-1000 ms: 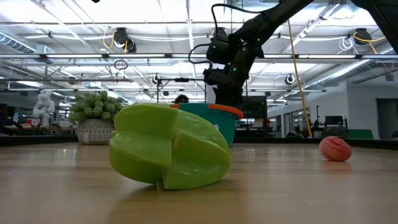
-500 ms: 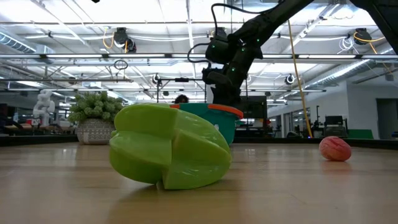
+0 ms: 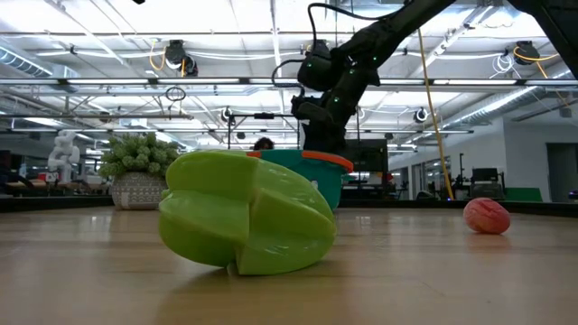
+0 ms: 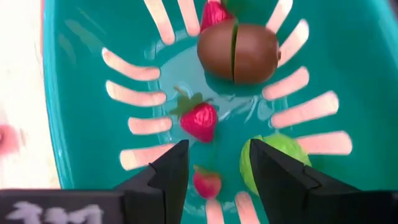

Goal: Pick and placing Produce into tupperware
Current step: Put the green starfruit into the blue basket

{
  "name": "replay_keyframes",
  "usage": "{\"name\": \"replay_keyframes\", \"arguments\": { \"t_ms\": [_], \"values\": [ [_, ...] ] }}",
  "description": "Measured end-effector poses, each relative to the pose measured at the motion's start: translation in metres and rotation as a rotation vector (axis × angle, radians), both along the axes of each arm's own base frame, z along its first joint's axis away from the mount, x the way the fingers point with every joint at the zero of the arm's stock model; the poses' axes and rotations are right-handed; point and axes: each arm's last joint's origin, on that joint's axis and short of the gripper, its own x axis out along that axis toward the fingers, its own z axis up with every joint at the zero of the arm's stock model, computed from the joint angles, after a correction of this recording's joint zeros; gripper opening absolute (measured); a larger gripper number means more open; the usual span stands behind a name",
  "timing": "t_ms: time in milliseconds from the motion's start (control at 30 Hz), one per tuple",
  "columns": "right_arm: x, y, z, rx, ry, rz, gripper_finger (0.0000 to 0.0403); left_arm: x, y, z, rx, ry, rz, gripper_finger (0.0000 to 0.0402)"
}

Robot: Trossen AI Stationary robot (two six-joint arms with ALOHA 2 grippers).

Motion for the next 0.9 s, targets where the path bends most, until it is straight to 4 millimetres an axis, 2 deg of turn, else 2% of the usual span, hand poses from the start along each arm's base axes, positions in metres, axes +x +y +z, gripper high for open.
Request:
{"name": "replay_keyframes", "arguments": {
  "t_ms": [100, 267, 467, 533, 633, 800, 900],
  "values": [
    [0.002, -0.001, 0.005, -0.024, -0.041, 0.005, 0.016, 0.0, 0.0, 0.0, 0.0, 0.0, 0.0, 0.0349],
    [0.003, 0.002, 0.026, -0.056, -0.127, 0.021, 0.0161, 0.0, 0.0, 0.0, 0.0, 0.0, 0.0, 0.0349],
    [-0.001, 0.028, 0.063, -0.088, -0.213, 0.076, 0.0161, 0.0, 0.0, 0.0, -0.001, 0.0, 0.0, 0.0349],
    [-0.002, 0.046, 0.076, -0.09, -0.239, 0.113, 0.0162, 0.0, 0.0, 0.0, -0.002, -0.002, 0.0, 0.0349],
    [0.001, 0.084, 0.088, -0.076, -0.26, 0.204, 0.0162, 0.0, 0.0, 0.0, -0.006, -0.006, 0.004, 0.0349],
    [0.006, 0.159, 0.086, -0.024, -0.222, 0.389, 0.0162, 0.001, -0.001, 0.0, -0.016, -0.008, 0.002, 0.0349],
    [0.007, 0.196, 0.081, -0.012, -0.217, 0.49, 0.0162, 0.002, -0.001, 0.0, -0.02, -0.017, 0.001, 0.0349]
  ]
}}
